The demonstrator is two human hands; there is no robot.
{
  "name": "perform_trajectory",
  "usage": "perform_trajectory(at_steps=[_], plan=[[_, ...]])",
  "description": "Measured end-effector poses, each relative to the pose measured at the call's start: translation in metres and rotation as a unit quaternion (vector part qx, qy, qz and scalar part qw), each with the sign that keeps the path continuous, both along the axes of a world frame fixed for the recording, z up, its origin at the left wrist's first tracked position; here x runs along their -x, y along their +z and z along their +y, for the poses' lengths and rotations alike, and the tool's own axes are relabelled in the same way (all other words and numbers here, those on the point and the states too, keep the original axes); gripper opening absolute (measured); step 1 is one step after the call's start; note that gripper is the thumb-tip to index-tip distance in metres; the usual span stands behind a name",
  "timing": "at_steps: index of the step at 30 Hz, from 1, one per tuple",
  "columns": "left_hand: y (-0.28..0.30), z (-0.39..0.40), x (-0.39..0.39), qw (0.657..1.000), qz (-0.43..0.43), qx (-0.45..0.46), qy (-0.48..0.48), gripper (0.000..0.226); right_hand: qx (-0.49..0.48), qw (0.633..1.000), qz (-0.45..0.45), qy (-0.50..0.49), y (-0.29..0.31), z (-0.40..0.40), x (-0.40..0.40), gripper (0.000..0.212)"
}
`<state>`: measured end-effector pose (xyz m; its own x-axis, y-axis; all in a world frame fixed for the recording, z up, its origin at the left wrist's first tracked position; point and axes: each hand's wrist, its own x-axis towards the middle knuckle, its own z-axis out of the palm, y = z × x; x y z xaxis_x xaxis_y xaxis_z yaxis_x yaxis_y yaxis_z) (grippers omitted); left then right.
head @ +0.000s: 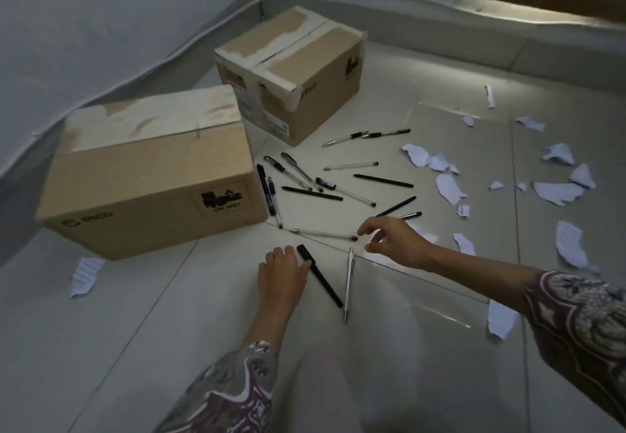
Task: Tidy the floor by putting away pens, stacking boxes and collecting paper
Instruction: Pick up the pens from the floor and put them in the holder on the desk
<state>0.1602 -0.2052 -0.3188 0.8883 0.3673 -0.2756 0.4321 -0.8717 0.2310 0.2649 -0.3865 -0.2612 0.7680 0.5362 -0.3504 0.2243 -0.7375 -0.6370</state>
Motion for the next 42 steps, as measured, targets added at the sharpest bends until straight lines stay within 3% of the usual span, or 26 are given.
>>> perform_trajectory(at_steps=[3, 9, 13, 20, 24, 27, 31, 36, 39, 42], plan=[[-0.002, -0.010, -0.015, 0.998, -0.017, 0.016, 0.051, 0.047, 0.018, 0.998, -0.031, 0.048, -0.003, -0.006, 0.005, 0.023], [0.005, -0.038, -0.032, 0.992, 0.030, 0.059, 0.109, 0.051, 0.045, 0.994, -0.057, 0.079, 0.007, -0.010, 0.004, 0.023], [-0.001, -0.036, -0.028, 0.989, 0.059, 0.057, 0.120, 0.038, 0.030, 0.994, -0.065, 0.087, 0.008, -0.008, 0.002, 0.024], [-0.002, -0.023, -0.022, 0.977, 0.021, 0.140, 0.163, 0.026, 0.063, 0.978, -0.099, 0.172, -0.009, -0.005, 0.012, 0.025], [0.003, -0.009, -0.024, 0.953, -0.036, 0.241, 0.180, 0.009, 0.136, 0.918, -0.144, 0.344, -0.015, 0.005, 0.021, 0.034], [0.005, 0.002, -0.020, 0.934, -0.093, 0.294, 0.181, 0.030, 0.187, 0.861, -0.206, 0.426, -0.024, 0.013, 0.026, 0.038], [0.005, 0.016, -0.010, 0.909, -0.115, 0.352, 0.194, 0.031, 0.189, 0.785, -0.305, 0.506, -0.041, 0.018, 0.032, 0.019], [0.006, 0.028, 0.002, 0.881, -0.134, 0.406, 0.201, 0.026, 0.152, 0.718, -0.380, 0.563, -0.051, 0.025, 0.033, 0.019], [0.007, 0.031, 0.008, 0.861, -0.140, 0.441, 0.211, 0.024, 0.118, 0.737, -0.401, 0.531, -0.045, 0.033, 0.029, 0.017], [0.008, 0.033, 0.012, 0.830, -0.153, 0.483, 0.233, 0.024, 0.074, 0.841, -0.314, 0.434, -0.036, 0.044, 0.026, 0.008]])
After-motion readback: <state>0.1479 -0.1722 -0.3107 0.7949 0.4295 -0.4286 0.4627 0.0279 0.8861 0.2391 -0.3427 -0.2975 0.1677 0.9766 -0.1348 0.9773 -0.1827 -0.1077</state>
